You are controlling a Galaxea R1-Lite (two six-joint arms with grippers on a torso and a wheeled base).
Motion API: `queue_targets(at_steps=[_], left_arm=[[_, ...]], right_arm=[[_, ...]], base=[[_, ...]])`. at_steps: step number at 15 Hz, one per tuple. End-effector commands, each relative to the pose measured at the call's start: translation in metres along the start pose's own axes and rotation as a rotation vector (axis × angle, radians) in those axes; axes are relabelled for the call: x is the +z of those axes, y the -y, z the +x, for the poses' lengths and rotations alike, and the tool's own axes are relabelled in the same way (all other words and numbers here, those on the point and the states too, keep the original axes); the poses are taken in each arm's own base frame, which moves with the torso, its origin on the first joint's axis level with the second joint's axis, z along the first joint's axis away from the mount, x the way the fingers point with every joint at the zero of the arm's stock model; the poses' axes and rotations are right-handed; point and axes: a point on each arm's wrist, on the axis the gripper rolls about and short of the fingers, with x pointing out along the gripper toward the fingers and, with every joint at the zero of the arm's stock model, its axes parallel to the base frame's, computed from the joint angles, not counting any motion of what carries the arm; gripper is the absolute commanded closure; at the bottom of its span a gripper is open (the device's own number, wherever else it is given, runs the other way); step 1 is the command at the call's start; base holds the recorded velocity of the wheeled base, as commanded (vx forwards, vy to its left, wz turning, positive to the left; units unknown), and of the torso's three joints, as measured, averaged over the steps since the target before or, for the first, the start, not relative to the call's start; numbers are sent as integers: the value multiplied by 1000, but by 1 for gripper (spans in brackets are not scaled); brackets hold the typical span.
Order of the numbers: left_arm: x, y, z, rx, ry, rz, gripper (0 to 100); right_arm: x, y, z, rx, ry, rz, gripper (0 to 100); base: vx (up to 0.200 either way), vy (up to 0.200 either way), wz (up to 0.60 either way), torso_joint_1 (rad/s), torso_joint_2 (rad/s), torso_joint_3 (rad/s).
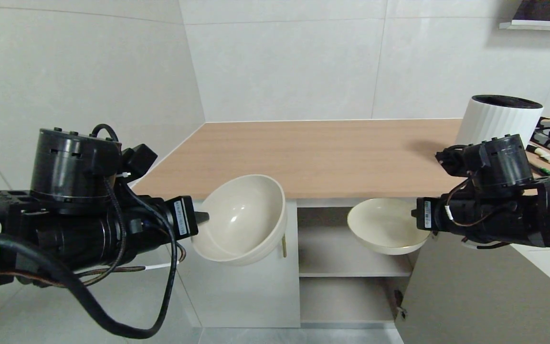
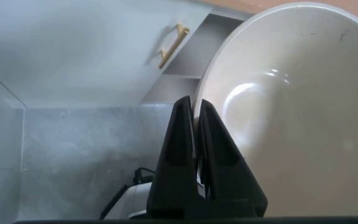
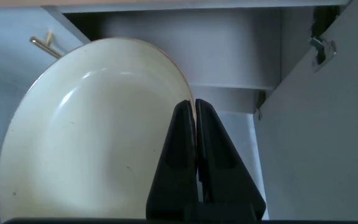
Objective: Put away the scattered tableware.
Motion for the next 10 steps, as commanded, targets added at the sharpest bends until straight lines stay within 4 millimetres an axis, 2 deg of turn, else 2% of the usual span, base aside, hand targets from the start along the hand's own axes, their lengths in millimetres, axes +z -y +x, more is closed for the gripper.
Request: queue_targets(at_steps=[1, 10], left_arm=[[-1, 0, 2, 2, -7, 1, 100], [-2, -1, 6, 8, -18, -1, 100]], right_arm=[[-2, 0, 4, -4, -13, -2, 100], [-8, 0, 14, -2, -1, -2, 100]], base=[[0, 0, 0, -85, 212, 110], [0, 0, 0, -169, 442, 262]])
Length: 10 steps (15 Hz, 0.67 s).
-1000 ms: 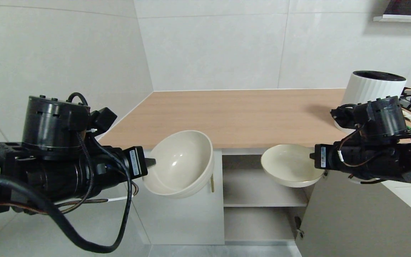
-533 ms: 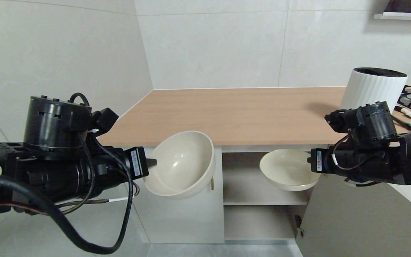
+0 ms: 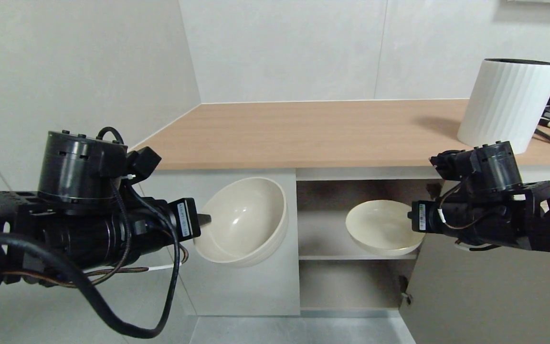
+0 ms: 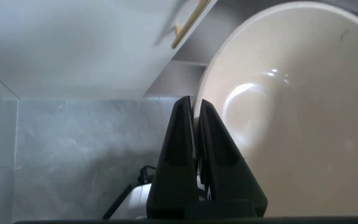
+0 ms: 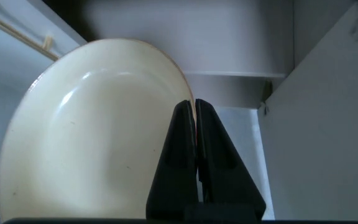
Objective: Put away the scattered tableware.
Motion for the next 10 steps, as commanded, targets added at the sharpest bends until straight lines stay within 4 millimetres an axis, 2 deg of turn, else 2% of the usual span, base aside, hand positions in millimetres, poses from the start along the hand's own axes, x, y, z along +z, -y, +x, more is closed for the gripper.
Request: queue_targets(at_steps=[1, 7, 10], left_arm=[[0, 0, 2, 3, -4, -2, 100], [-1, -1, 5, 8, -12, -1, 100], [-1, -1, 6, 8, -14, -1, 100]], right_arm=[[-4, 0, 4, -3, -6, -9, 100], [-11, 1, 13, -10, 20, -30, 100], [-12, 2, 13, -11, 17, -32, 100]], base=[[0, 0, 0, -159, 456, 281], [0, 0, 0, -128, 429, 298], [0, 0, 0, -28, 115, 74]])
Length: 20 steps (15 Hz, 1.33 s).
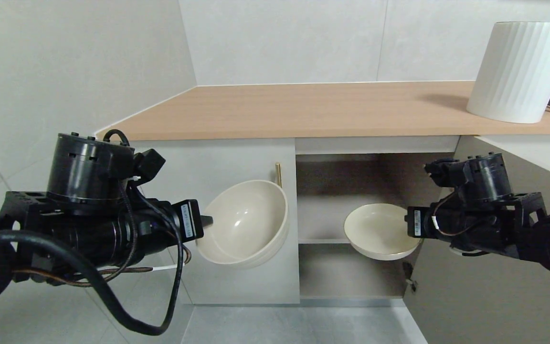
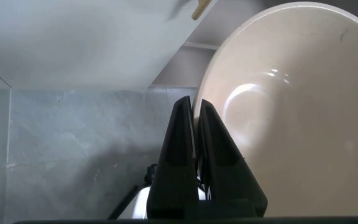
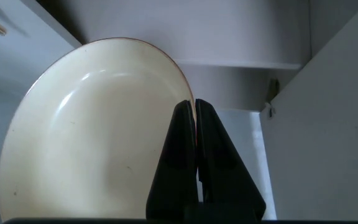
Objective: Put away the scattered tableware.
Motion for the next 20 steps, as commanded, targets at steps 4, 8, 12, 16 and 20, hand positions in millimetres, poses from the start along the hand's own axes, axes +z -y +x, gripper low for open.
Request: queue_targets(at_steps=[4, 8, 12, 16, 20], left_arm=[[0, 0, 1, -1, -1, 1, 100], [-2, -1, 9, 12, -22, 2, 100], [-6, 1, 14, 13, -41, 9, 100], [-8, 2, 16, 11, -51, 13, 100], [-12, 5, 19, 14, -65, 24, 100]], right_arm=[[-7, 0, 10, -6, -30, -26, 100], [-27, -6, 70, -11, -37, -45, 100], [-41, -9, 138, -66, -40, -14, 100], [-47, 4, 197, -167, -16, 39, 100], [-51, 17, 228, -217, 7, 61, 100]], base=[[0, 0, 0, 0, 0, 0], [0, 0, 0, 0, 0, 0], [0, 0, 0, 0, 0, 0], [0, 0, 0, 0, 0, 0], [0, 0, 0, 0, 0, 0]])
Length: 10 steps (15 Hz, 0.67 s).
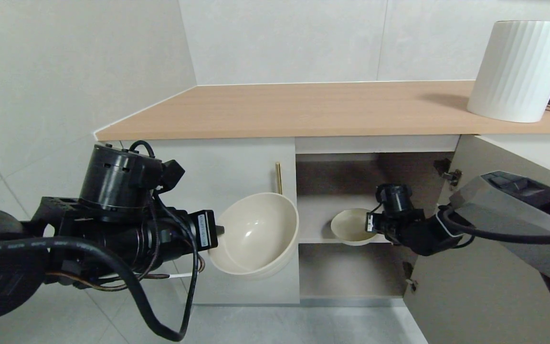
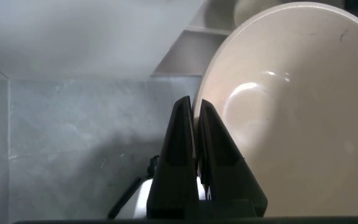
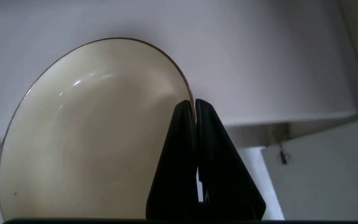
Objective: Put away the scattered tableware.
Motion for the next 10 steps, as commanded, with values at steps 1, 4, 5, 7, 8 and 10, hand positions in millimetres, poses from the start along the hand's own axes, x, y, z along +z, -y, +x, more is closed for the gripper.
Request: queue_targets(at_steps=[1, 4, 5, 7, 8, 10], left_arm=[[-1, 0, 3, 4, -9, 1, 100], [-2, 0, 4, 6, -11, 1, 100], [-2, 0, 4, 6, -11, 1, 100], [-2, 0, 4, 6, -13, 2, 100], [-2, 1, 4, 4, -12, 3, 100], [-2, 1, 3, 3, -11, 4, 100]], right_arm=[[-17, 6, 27, -50, -16, 0, 100], [-19, 9, 42, -79, 0, 10, 100], [-17, 11, 45, -82, 7, 19, 100], [-14, 13, 50, -89, 21, 39, 100], [-15, 14, 52, -94, 20, 42, 100], [-8, 15, 63, -142, 51, 80, 100]], base=[[0, 0, 0, 0, 0, 0], [0, 0, 0, 0, 0, 0], [0, 0, 0, 0, 0, 0], [0, 0, 0, 0, 0, 0], [0, 0, 0, 0, 0, 0], [0, 0, 0, 0, 0, 0]])
